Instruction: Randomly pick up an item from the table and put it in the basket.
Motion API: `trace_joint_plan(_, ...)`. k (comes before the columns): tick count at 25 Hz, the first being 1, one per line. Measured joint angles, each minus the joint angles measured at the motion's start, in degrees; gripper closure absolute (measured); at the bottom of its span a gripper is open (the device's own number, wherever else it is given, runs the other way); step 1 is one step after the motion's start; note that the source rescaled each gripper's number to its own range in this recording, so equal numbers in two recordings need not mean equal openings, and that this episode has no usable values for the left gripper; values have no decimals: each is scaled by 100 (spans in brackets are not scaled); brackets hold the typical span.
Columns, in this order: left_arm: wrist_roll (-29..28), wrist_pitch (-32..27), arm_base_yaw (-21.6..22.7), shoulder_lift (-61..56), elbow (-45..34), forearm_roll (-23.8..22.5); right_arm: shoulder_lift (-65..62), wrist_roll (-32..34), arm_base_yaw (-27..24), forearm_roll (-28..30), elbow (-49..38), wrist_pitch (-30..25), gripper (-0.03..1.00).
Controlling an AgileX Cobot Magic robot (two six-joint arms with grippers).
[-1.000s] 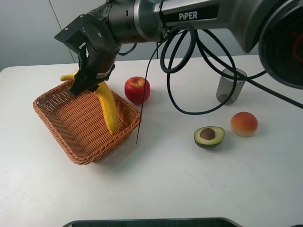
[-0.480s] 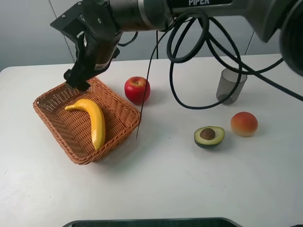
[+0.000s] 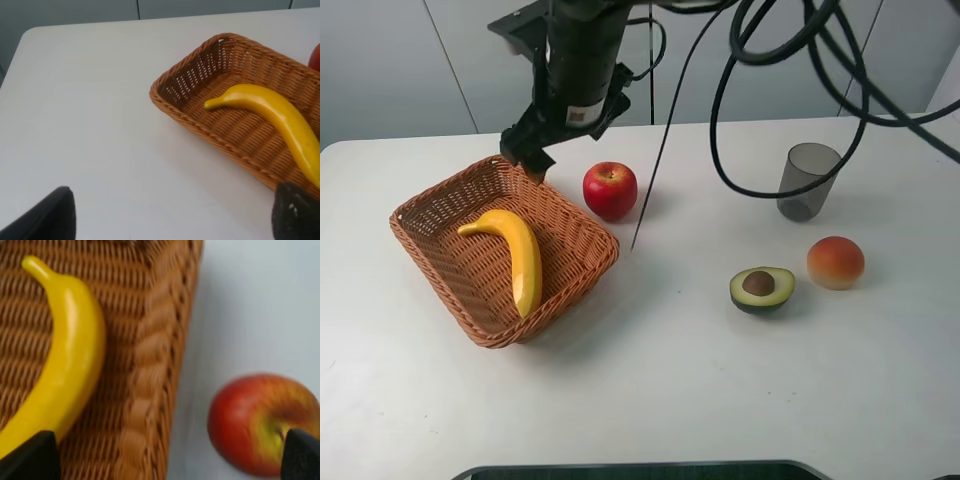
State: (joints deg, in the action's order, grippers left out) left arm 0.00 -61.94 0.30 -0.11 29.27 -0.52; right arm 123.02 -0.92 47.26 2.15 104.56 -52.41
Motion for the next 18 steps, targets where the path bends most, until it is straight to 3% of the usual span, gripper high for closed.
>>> trace_joint_plan(7,0,0,0,0,0,0,-791,496,-666,-24,-632,-661,5)
trace_joint_plan(18,0,0,0,0,0,0,-2444,929,-2108,-147,-2964,-475,5)
